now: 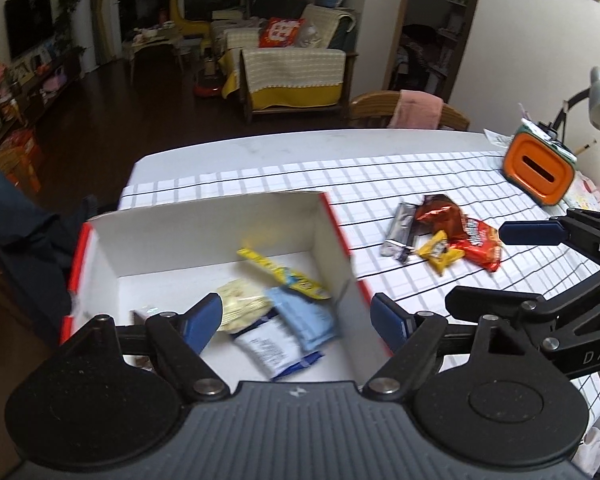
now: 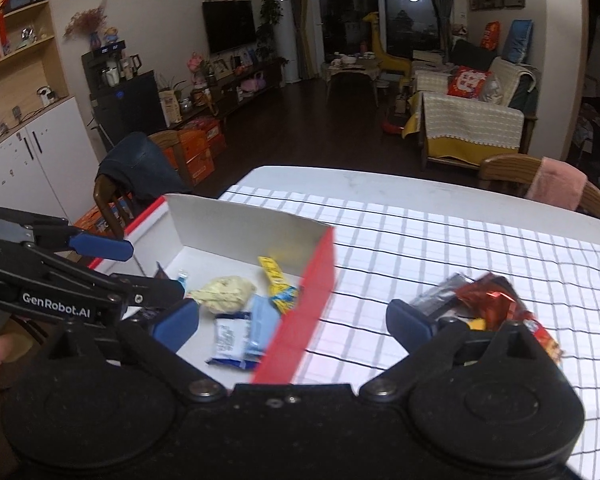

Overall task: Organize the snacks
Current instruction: 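Move both tools back over the remaining snacks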

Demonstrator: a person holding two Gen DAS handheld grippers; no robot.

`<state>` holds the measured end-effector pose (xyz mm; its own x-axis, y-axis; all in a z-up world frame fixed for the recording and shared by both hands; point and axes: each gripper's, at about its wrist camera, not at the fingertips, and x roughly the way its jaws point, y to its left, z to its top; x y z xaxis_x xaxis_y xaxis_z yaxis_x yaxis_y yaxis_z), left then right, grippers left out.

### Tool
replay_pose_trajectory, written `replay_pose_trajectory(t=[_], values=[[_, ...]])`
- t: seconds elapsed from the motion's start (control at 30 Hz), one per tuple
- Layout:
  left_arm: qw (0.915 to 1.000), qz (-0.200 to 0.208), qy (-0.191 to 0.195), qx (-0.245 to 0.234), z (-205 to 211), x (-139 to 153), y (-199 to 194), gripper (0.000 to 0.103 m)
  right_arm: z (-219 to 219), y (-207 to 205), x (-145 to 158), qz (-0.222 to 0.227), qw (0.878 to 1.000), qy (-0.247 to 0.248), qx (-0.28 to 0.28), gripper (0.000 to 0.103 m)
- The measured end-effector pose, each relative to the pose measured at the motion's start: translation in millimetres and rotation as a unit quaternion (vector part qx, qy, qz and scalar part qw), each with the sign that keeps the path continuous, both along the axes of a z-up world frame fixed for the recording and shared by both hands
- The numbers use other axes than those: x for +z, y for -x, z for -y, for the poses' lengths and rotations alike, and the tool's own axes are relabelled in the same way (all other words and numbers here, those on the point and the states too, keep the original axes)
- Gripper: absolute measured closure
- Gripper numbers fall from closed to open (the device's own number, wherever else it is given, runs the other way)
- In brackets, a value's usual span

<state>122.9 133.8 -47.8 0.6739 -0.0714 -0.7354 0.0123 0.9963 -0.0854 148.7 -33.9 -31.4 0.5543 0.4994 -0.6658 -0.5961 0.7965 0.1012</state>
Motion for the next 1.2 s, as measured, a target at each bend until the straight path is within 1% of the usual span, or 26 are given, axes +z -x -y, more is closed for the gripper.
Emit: replay_pose_trajectory(t=[0.13,0.4,0.63,0.8,1.0,1.1,1.2], values=[[1.0000,0.002,0.001,-0.008,28.3,-3.3,-8.5,0.019,34.9,-5.3,-2.4,0.002,1.000,0.000,-0.015,0.000],[0.9997,-0.011,0.002,-0.023,85.1,-15.9,-35.1,0.019,102.1,-22.8,-13.3,0.006,0.999,0.019,-0.030,0.000],[0.9992,-0.025,0.002,-0.033,137.3,-30.0,-63.0,0.019,154.7,-54.4,-24.7,0.007,0.999,0.039,-0.032,0.000],[0.9989,-0.038,0.009,-0.025,163.1,-43.7,-85.3,0.019,177.3,-87.4,-33.1,-0.003,0.999,0.042,-0.023,0.000],[0.9979,-0.061,0.021,-0.007,183.5,-63.8,-116.4,0.019,191.6,-129.1,-44.2,-0.018,0.999,0.045,0.002,0.000],[0.9965,-0.076,0.035,0.008,187.2,-73.8,-131.8,0.019,192.9,-150.7,-52.7,-0.028,0.999,0.045,0.011,0.001],[0.9938,-0.091,0.058,0.025,186.0,-84.1,-145.9,0.019,188.9,-168.7,-63.4,-0.036,0.998,0.050,0.017,0.003]])
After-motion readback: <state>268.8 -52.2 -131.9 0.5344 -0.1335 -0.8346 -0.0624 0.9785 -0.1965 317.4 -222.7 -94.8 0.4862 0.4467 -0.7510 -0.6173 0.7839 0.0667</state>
